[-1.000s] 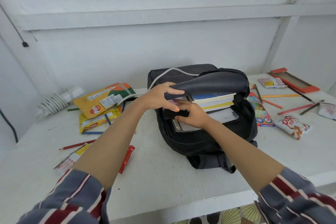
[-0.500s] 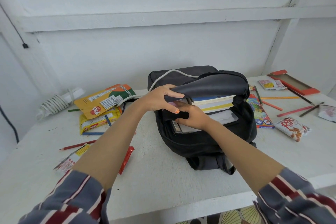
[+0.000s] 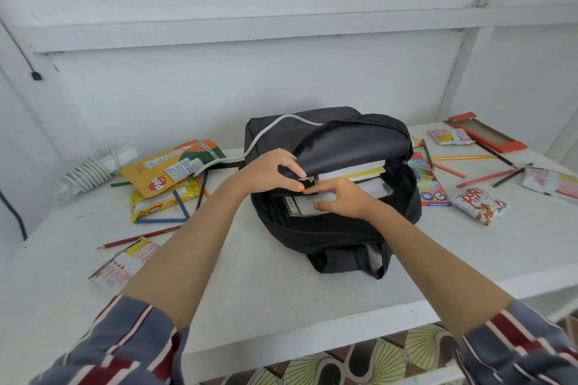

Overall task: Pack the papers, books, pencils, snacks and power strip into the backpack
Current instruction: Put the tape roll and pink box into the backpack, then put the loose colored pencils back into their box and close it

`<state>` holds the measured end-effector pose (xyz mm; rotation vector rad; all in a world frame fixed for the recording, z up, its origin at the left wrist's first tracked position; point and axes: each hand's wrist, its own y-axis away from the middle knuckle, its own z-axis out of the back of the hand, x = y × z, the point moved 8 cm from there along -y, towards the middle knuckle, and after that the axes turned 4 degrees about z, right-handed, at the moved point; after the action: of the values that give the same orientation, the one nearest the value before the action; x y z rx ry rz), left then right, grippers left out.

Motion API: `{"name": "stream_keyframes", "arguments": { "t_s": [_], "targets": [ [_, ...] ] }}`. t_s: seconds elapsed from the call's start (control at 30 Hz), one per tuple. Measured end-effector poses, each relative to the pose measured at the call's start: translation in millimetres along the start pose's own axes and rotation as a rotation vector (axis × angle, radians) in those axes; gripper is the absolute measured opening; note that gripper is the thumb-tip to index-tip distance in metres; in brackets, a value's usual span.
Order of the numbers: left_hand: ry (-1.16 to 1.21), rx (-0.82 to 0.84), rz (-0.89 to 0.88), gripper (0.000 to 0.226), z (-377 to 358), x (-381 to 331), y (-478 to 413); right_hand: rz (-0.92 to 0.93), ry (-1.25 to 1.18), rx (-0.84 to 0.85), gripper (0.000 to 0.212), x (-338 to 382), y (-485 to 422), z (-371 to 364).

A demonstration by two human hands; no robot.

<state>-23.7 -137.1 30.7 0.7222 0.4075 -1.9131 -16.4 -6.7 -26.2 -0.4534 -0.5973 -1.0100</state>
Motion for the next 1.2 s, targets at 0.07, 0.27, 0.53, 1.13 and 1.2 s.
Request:
{"name": "stream_keyframes", "arguments": {
  "t_s": [0.07, 0.27, 0.53, 1.13, 1.2],
  "targets": [
    [-0.029, -0.047, -0.005, 0.022, -0.5, -5.4, 1.3, -0.01, -0.007, 0.002, 0.039, -1.4, 7.3, 2.8],
    [-0.031, -0.361, -0.136, 0.018, 1.7, -39.3, -0.6, -0.042, -0.061, -0.063, 0.035, -4.9, 30.0, 29.8],
    [0.11, -0.257, -0.327, 0.022, -46.9, -106.2, -21.3, -0.134, -0.127, -0.257, 0.031, -23.8, 77.6, 83.8],
    [0.035, -0.061, -0.201, 0.045, -156.3, -197.8, -111.1, -0.338, -0.055, -0.393, 0.037, -151.3, 173.3, 203.1],
    [0.04, -0.082, -0.147, 0.045, -164.7, -200.7, -128.2, -0.322, -0.057, -0.374, 0.037, -167.6, 173.3, 218.3]
  ]
}}
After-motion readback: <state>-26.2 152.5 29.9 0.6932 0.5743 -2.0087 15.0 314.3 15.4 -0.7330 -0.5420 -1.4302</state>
